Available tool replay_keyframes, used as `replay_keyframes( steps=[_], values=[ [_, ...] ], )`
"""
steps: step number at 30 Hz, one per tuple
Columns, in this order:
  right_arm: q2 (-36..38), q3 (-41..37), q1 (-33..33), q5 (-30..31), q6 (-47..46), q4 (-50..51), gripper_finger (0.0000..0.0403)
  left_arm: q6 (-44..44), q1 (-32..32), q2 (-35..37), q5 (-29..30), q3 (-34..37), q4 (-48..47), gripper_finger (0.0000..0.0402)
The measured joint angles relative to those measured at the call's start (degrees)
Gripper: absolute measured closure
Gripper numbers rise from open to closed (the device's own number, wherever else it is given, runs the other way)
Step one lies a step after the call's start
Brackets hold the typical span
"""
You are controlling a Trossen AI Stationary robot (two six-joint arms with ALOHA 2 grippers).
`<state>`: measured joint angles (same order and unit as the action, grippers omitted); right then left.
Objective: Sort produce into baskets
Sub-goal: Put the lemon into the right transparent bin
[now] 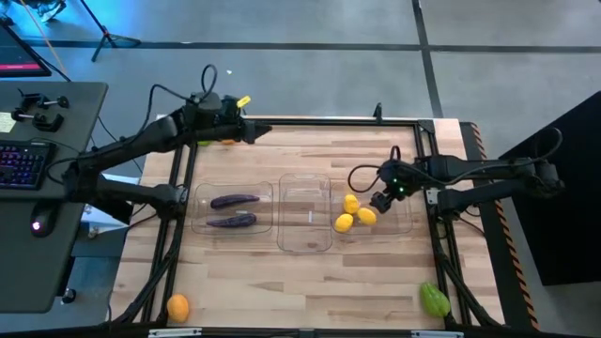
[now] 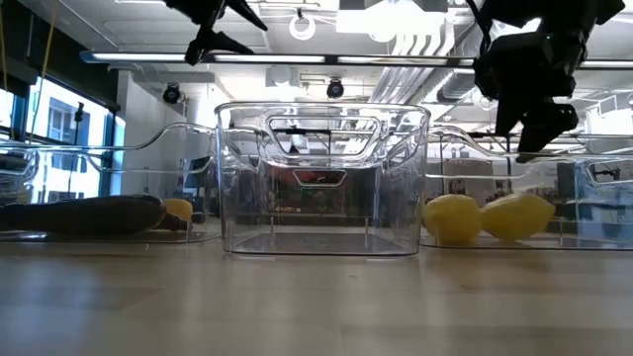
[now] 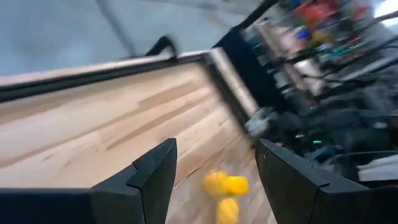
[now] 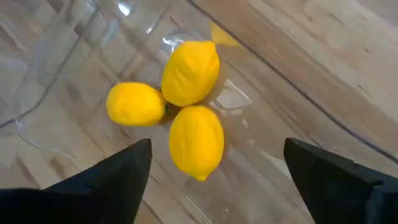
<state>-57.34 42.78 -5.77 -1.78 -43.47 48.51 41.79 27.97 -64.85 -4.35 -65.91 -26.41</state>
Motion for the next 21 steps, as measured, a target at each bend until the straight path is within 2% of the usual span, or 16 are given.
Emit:
replay_keyframes(
  steps=[2, 5, 9, 15, 17, 21],
  values=[
    [0.00, 0.00, 0.01, 0.02, -0.80, -1.33, 0.0042, -3.14, 3.88, -2.21, -1.01, -4.81, -10.83, 0.0195],
    [0.00, 0.00, 0.01, 0.56, -1.79, -4.28, 0.0041, -14.52, 10.84, -8.02, 1.34, -11.35, -26.65, 0.0195],
    [0.00, 0.00, -0.29, 3.79, -4.63, -9.12, 0.0040, -24.71, 20.78, -18.38, 2.59, -12.46, -36.69, 0.0195],
    [0.00, 0.00, -1.53, 6.84, -8.69, -14.66, 0.0040, -34.80, 28.66, -33.11, 5.07, -12.46, -36.35, 0.0195],
    [0.00, 0.00, -1.74, 8.77, -9.92, -15.61, 0.0040, -36.64, 30.04, -36.29, 8.07, -12.46, -34.34, 0.0195],
    [0.00, 0.00, -1.74, 11.74, -10.53, -15.94, 0.0040, -41.06, 31.77, -40.66, 8.03, -12.53, -32.36, 0.0195]
  ],
)
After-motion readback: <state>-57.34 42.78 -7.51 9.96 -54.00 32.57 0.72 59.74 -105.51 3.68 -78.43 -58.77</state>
